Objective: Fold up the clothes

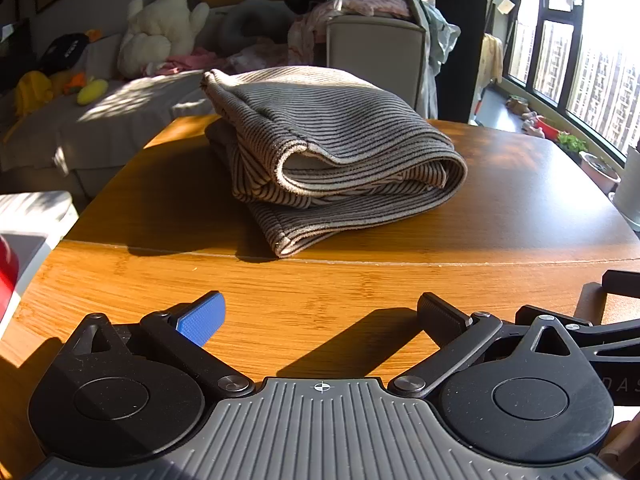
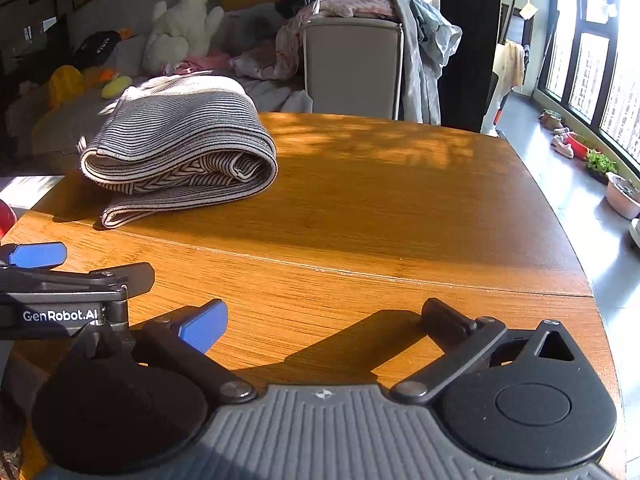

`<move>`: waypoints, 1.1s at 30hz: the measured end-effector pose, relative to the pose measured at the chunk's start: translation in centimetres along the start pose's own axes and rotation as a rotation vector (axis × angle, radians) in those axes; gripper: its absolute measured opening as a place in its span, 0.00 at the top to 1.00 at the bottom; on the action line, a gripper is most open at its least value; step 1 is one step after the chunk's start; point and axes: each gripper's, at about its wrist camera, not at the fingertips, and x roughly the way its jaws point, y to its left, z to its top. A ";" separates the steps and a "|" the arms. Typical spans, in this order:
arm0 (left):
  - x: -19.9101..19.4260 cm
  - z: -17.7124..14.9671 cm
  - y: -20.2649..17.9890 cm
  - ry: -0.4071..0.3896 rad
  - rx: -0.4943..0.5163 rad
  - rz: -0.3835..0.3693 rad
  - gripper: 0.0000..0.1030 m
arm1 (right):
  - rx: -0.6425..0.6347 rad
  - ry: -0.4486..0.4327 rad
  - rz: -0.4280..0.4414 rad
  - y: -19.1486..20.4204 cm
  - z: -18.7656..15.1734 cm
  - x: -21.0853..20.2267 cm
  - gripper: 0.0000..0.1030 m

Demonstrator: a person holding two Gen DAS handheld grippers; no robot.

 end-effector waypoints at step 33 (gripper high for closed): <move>0.0 0.0 0.1 0.000 -0.006 0.006 0.00 | 0.006 0.001 -0.016 -0.9 0.9 1.0 0.00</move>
